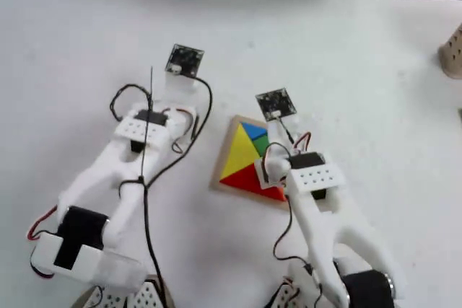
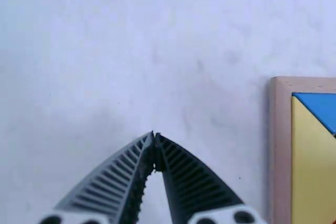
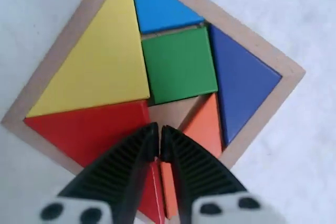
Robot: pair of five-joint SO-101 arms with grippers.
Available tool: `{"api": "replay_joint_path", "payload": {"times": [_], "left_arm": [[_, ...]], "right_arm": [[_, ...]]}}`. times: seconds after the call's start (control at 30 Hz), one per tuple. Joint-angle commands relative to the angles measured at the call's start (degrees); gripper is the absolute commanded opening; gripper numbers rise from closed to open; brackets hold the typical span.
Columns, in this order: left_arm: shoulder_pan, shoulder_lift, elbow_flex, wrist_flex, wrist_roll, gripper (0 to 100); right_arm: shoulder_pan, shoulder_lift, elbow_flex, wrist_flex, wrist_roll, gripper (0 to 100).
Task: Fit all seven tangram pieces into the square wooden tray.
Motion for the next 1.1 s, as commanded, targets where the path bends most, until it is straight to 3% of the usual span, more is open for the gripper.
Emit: {"api": "replay_joint_path", "payload": {"times": [0.0,0.47,0.7,1.07], "left_arm": [[-0.5,-0.3,-3.2,0.4,-0.5,2],[-0.6,-0.3,-3.2,1.7,-0.5,2],[-0.6,-0.3,-3.2,1.7,-0.5,2],[-0.2,-0.3,-3.2,1.7,-0.5,3]], "right_arm": [[-0.6,3.5,-4.3,-0.7,-0.5,1.7],[3.1,8.2,-8.2,1.4,-0.3,1.7],[8.7,8.1,-8.4,1.5,0.0,1.7],[10.9,-2.5,-4.5,4.0,0.1,1.7]]}}
